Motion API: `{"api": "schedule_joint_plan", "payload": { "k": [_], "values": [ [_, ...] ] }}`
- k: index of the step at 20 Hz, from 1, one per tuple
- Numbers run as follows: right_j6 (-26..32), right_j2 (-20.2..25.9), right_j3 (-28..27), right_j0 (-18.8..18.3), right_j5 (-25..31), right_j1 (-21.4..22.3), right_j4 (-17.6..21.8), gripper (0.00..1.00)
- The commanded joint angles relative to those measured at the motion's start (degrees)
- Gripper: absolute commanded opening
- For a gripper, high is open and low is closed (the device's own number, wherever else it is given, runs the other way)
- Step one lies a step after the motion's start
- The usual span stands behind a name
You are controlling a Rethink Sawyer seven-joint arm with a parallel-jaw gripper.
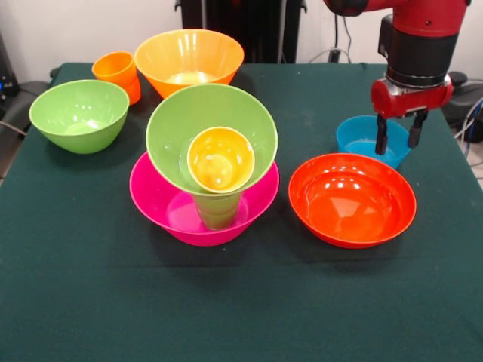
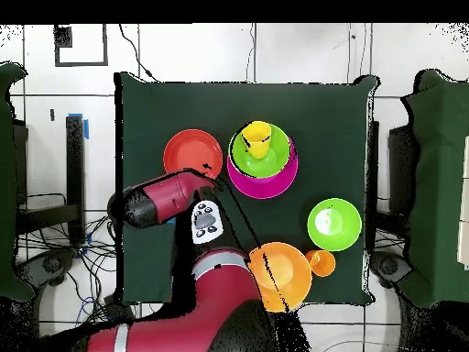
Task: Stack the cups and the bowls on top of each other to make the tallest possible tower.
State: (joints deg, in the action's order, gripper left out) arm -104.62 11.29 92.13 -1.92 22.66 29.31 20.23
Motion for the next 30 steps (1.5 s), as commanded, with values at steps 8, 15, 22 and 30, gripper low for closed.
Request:
{"api": "schedule_joint_plan", "payload": {
  "k": [8,15,22,30],
  "values": [
    [-4.56,1.24,2.27,1.43,-1.63,-0.21,1.03,1.00],
    [-4.57,1.57,2.06,1.48,-3.11,-1.51,1.40,1.00],
    [-5.13,1.62,2.38,1.72,-4.88,-2.48,1.46,1.00],
    [-4.94,2.30,2.67,1.42,-5.59,-2.58,1.04,1.00]
  ]
}}
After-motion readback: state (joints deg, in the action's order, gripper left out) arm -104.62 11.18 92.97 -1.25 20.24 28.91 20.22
